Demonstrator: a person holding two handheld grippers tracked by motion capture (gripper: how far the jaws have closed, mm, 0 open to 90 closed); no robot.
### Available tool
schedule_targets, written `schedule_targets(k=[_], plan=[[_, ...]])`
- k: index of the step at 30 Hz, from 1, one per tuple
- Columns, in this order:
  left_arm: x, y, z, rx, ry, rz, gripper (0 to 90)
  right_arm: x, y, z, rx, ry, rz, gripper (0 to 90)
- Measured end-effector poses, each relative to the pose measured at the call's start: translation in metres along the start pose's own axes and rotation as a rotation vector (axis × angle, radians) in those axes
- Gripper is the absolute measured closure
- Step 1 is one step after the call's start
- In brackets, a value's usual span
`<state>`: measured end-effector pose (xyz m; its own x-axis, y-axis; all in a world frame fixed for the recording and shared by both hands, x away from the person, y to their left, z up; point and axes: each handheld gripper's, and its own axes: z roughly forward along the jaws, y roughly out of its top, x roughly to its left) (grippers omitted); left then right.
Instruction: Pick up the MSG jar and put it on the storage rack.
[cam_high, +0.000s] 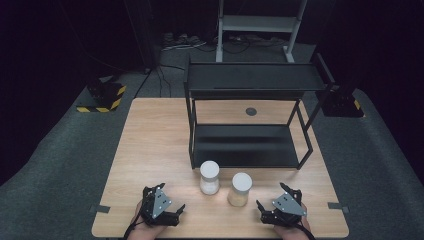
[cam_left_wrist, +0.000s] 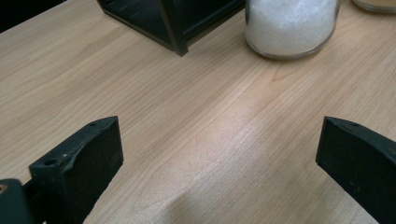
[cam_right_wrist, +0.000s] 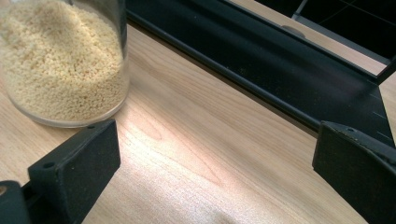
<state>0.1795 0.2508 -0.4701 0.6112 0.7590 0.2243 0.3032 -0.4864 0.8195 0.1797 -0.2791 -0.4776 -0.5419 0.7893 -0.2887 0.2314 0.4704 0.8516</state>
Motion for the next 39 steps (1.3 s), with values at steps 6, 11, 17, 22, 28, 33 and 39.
schedule_targets(k=[6,11,17,22,28,33,39], plan=[[-0.0003,0.0002,0.0001,0.001,0.001,0.001,1.1,-0.0002,0.0003,0.0001,0.002,0.003,-0.002,0.0],[-0.0007,-0.0009,-0.0010,-0.003,0.000,0.000,1.1,-0.0003,0.0016,0.0008,0.009,0.006,-0.004,0.0],[0.0007,-0.0010,-0.0020,-0.002,-0.014,-0.001,1.2,-0.0006,0.0003,0.0001,0.002,0.002,0.003,0.0],[0.0022,-0.0021,-0.0030,-0.006,-0.017,-0.011,1.2,0.0002,0.0012,0.0006,0.006,0.005,-0.013,0.0],[0.0036,-0.0040,-0.0042,-0.014,-0.022,-0.020,1.2,-0.0003,0.0017,0.0009,0.009,0.008,-0.011,0.0],[0.0060,-0.0060,-0.0049,-0.023,-0.026,-0.040,1.2,0.0002,0.0016,0.0008,0.008,0.008,-0.015,0.0],[0.0087,-0.0084,-0.0056,-0.035,-0.030,-0.051,1.2,-0.0003,0.0025,0.0011,0.013,0.011,-0.015,0.0]])
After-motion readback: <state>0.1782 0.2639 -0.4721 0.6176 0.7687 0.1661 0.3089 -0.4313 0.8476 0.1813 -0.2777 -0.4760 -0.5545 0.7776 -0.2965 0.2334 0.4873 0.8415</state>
